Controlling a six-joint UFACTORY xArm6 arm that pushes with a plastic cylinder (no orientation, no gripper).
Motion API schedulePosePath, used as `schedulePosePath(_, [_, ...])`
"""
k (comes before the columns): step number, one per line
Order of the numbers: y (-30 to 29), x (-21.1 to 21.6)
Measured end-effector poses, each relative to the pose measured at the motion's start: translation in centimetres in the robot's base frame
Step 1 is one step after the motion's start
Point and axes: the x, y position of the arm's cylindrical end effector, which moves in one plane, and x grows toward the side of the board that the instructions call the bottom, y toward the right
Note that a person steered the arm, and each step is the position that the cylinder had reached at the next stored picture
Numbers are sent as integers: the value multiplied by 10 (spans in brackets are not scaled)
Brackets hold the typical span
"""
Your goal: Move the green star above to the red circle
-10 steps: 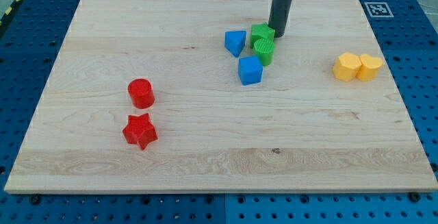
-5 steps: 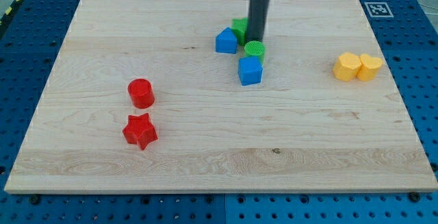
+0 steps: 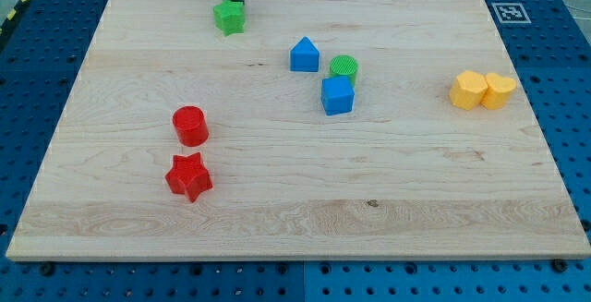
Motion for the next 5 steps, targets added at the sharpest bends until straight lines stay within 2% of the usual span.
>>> schedulePosePath(2, [-7, 10])
schedulePosePath(3, [-5, -20])
schedulePosePath(4, [21, -36])
schedulePosePath(5, [39, -11])
